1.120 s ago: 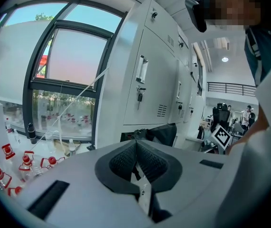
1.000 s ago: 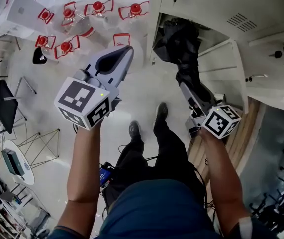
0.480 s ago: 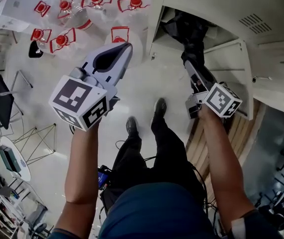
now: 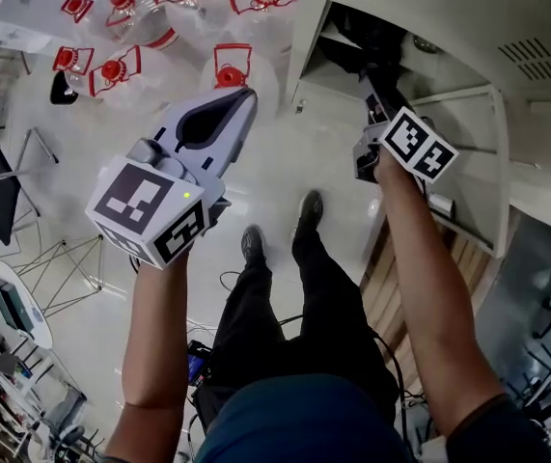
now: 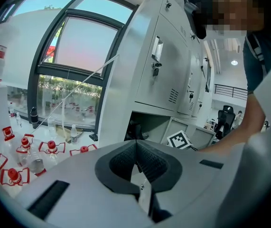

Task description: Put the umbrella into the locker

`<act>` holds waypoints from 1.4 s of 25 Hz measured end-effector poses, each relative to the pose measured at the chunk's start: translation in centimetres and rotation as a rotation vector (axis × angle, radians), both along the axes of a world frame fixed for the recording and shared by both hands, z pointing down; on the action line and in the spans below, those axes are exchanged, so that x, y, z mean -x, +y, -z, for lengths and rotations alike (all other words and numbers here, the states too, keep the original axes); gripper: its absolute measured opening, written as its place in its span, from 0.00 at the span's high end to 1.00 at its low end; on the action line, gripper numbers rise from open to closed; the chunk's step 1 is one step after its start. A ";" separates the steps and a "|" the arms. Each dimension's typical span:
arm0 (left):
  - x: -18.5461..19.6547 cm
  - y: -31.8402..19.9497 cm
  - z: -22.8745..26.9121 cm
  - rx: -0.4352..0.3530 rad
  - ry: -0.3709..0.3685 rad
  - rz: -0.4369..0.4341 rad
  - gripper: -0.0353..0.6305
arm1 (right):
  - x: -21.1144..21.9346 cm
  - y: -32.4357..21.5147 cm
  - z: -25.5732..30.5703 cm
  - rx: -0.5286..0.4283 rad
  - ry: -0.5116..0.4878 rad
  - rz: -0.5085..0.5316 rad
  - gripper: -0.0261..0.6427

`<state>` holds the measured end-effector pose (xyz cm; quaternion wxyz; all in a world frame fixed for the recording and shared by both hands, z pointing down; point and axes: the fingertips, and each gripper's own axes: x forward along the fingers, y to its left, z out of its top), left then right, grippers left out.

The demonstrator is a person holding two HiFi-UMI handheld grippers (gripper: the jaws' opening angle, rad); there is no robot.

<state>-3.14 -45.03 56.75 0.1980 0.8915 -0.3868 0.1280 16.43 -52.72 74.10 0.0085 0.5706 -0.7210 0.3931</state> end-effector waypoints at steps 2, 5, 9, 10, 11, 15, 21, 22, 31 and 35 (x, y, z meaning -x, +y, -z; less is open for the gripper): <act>0.2 0.0 -0.4 0.004 0.001 0.005 0.92 | -0.1 -1.5 -0.2 -0.016 0.017 0.002 0.65; 0.5 -0.2 -0.8 0.008 0.002 0.011 0.92 | -0.1 -3.9 -0.5 -0.034 0.040 0.008 0.65; 0.7 -0.4 -1.0 0.014 0.004 0.016 0.92 | 0.1 -6.2 -0.5 -0.048 0.069 0.042 0.64; 0.7 -0.4 -1.0 0.014 0.005 0.016 0.92 | 0.2 -6.4 -0.5 -0.051 0.077 0.050 0.64; 0.7 -0.4 -0.9 0.014 0.006 0.015 0.92 | 0.3 -6.4 -0.4 -0.055 0.083 0.057 0.64; 0.4 -0.3 -0.4 0.006 0.008 0.000 0.92 | 0.4 -6.0 0.1 -0.071 0.129 0.061 0.62; 0.5 0.0 1.4 -0.015 0.007 -0.015 0.92 | -0.1 -3.9 2.6 -0.111 0.218 0.058 0.60; 0.6 0.1 2.0 -0.021 0.007 -0.018 0.92 | 0.0 -3.3 3.3 -0.121 0.236 0.064 0.60; 2.5 2.1 8.1 -0.073 0.022 -0.035 0.92 | 1.5 5.2 14.0 -0.255 0.348 0.111 0.61; 2.9 4.2 11.6 -0.101 0.020 -0.071 0.92 | 3.0 9.5 20.3 -0.305 0.342 0.133 0.71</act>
